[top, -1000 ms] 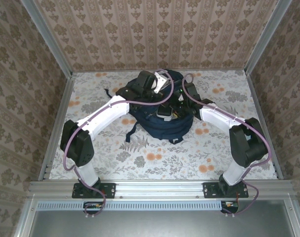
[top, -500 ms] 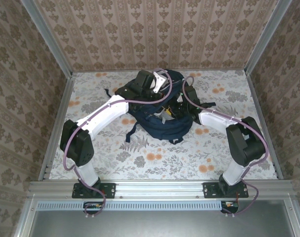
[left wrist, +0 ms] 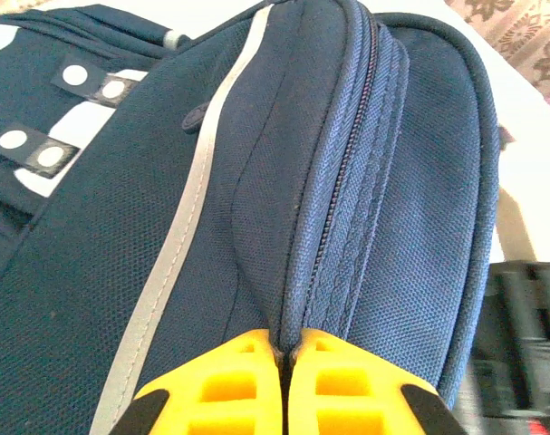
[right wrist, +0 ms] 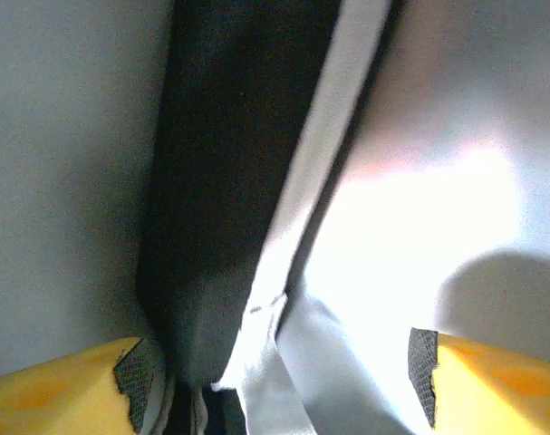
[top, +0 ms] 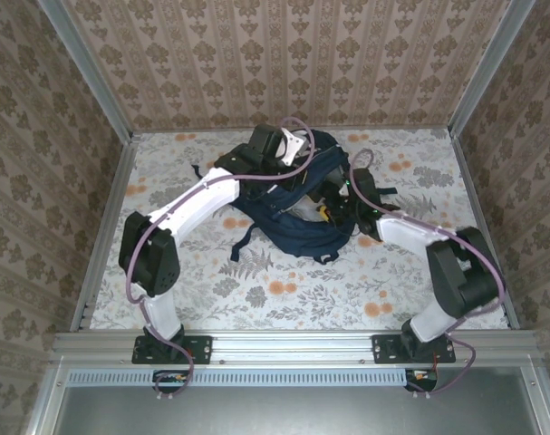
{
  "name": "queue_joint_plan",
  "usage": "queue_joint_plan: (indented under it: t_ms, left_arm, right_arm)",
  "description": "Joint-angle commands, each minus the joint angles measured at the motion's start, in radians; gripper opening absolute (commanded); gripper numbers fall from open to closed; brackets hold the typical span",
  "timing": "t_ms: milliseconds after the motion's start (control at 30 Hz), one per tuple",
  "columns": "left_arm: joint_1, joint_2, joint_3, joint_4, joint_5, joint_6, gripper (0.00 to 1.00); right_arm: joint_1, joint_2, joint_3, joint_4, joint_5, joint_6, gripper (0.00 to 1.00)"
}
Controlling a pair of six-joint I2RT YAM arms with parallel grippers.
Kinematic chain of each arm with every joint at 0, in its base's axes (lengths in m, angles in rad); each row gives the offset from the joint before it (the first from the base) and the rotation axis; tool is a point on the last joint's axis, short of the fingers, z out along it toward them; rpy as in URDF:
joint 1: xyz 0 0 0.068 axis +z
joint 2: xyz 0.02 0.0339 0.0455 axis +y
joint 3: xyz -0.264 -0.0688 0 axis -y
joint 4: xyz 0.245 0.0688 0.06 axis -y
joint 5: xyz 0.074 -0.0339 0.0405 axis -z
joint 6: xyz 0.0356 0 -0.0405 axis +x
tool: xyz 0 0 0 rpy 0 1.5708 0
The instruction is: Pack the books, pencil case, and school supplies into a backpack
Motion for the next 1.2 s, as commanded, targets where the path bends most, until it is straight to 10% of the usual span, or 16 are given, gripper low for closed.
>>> queue_joint_plan:
  t_ms: [0, 267, 500, 733, 1167]
  left_arm:
    - [0.007, 0.036, 0.073, 0.077, 0.067, -0.041, 0.00]
    - [0.005, 0.135, 0.176, 0.055, 0.145, -0.055, 0.00]
    - [0.006, 0.219, 0.309, 0.035, 0.188, -0.077, 0.01]
    - [0.081, 0.125, 0.205, 0.007, 0.162, -0.176, 0.60]
    - [0.371, -0.257, -0.376, 0.050, 0.019, -0.377, 0.75]
  right_arm:
    - [-0.036, -0.121, -0.072, -0.171, 0.053, -0.047, 0.77]
    - [-0.065, -0.403, -0.083, -0.553, 0.324, -0.175, 0.71]
    - [0.136, -0.394, 0.096, -0.787, 0.594, -0.357, 0.64]
    - [0.377, -0.182, 0.262, -0.810, 0.714, -0.383, 0.60]
    - [0.509, 0.259, 0.607, -0.942, 0.910, -0.193, 0.58]
